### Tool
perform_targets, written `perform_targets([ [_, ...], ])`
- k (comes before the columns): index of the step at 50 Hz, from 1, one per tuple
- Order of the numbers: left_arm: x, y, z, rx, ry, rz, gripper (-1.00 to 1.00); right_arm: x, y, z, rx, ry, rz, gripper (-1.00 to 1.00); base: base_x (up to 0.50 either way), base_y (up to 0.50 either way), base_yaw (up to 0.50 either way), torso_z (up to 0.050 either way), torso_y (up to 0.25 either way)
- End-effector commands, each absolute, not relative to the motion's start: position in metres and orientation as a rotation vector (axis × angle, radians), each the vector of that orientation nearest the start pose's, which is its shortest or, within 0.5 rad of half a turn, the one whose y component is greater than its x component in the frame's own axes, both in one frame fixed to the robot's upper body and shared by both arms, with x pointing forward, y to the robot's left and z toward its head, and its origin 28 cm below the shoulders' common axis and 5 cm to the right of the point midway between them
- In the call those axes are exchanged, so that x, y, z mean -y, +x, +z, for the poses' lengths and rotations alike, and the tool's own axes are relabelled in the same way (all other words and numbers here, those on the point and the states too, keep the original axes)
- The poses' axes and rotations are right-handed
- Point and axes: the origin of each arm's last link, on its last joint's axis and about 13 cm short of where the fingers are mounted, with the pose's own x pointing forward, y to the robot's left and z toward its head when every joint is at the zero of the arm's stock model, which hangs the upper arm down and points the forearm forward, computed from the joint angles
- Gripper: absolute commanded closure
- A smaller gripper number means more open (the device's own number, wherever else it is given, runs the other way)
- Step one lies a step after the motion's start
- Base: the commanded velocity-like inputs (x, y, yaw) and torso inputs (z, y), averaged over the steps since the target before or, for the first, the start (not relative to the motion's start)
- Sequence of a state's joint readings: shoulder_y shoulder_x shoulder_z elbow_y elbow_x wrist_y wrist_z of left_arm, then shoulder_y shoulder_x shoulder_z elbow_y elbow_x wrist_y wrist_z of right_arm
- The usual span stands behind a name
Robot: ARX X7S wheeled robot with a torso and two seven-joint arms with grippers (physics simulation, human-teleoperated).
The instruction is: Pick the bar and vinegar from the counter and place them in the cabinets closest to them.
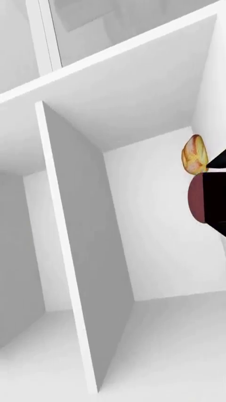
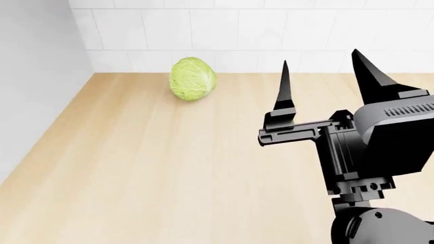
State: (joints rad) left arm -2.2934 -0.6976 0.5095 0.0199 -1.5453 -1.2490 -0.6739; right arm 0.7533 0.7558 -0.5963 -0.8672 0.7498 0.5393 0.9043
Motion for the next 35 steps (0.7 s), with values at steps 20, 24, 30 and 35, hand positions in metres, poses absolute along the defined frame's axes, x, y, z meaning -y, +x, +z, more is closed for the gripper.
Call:
perform_targets([
  [20, -0.239, 0.204, 0.594, 0.599, 0.207, -0.125, 1.0, 0.091, 0.192, 0.238, 0.554, -0.155, 0.052, -1.0, 0.0, 0.0, 0.0, 0.0, 0.0],
  [24, -0.234, 0.212, 0.6, 0.595, 0.214, -0.13, 1.0, 0.091, 0.193, 0.237, 0.553, -0.155, 0.052, -1.0, 0.0, 0.0, 0.0, 0.0, 0.0],
  [30, -0.228, 0.222, 0.606, 0.593, 0.215, -0.139, 1.0, 0.092, 0.191, 0.236, 0.553, -0.154, 0.045, -1.0, 0.0, 0.0, 0.0, 0.0, 0.0],
  [35, -0.222, 0.231, 0.608, 0.588, 0.201, -0.146, 1.0, 0.092, 0.189, 0.235, 0.554, -0.154, 0.043, -1.0, 0.0, 0.0, 0.0, 0.0, 0.002],
])
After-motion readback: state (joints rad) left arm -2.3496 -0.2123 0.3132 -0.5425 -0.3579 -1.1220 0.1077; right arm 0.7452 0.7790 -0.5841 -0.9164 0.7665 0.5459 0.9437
